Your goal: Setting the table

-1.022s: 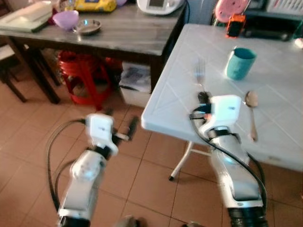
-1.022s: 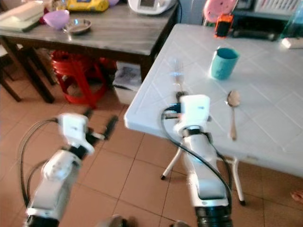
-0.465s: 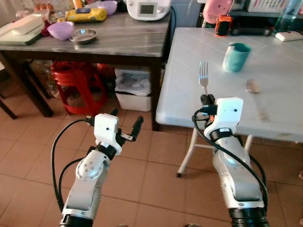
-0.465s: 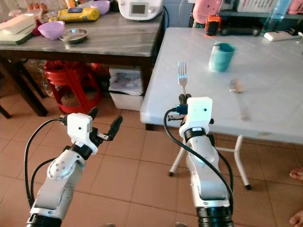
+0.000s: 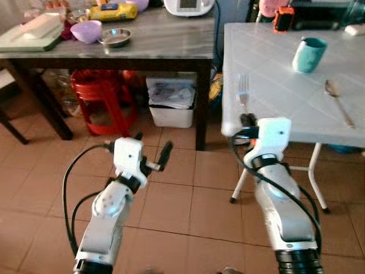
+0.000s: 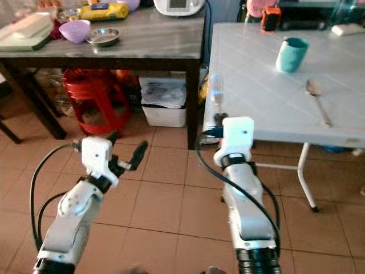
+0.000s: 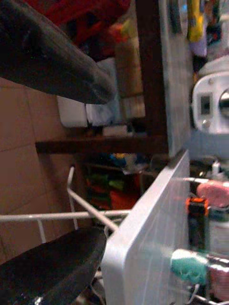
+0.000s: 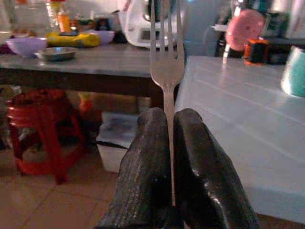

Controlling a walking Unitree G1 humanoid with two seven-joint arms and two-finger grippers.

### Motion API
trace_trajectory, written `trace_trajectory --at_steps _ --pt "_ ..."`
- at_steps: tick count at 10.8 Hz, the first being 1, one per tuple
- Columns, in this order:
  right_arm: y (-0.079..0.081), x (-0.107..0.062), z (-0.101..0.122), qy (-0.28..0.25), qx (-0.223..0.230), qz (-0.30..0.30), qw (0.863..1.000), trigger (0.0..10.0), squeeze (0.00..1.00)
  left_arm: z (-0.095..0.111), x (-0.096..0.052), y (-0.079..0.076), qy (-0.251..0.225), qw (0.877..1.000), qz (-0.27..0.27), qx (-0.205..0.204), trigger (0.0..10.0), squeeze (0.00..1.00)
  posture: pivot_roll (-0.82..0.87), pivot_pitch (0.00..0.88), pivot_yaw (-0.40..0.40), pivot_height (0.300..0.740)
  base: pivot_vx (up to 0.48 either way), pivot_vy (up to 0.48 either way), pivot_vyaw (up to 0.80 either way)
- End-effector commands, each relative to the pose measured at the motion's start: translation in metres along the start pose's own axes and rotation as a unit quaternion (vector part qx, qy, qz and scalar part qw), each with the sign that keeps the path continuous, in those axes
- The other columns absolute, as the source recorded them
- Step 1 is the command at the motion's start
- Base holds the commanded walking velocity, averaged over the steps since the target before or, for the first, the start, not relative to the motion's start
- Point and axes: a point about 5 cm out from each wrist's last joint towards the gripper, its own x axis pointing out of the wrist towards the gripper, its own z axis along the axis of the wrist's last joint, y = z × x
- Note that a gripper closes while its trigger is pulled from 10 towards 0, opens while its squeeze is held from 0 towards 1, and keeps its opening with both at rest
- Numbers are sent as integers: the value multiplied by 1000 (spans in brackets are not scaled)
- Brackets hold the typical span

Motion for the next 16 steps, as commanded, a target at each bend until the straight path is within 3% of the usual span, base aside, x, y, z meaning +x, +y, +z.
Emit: trace_trajectory --at_steps 1,12,16 --pt "10 2 7 -14 5 15 1000 10000 0 -2 -5 8 8 1000 15 10 10000 0 -7 112 55 740 0 0 0" --pt "12 4 5 -16 -4 22 1000 10000 0 5 -2 4 -22 1000 -4 9 10000 0 -4 94 51 740 0 0 0" --pt "12 5 5 -18 -6 21 1000 10000 0 4 -2 3 -23 1000 -10 9 10000 0 -3 89 52 740 334 0 0"
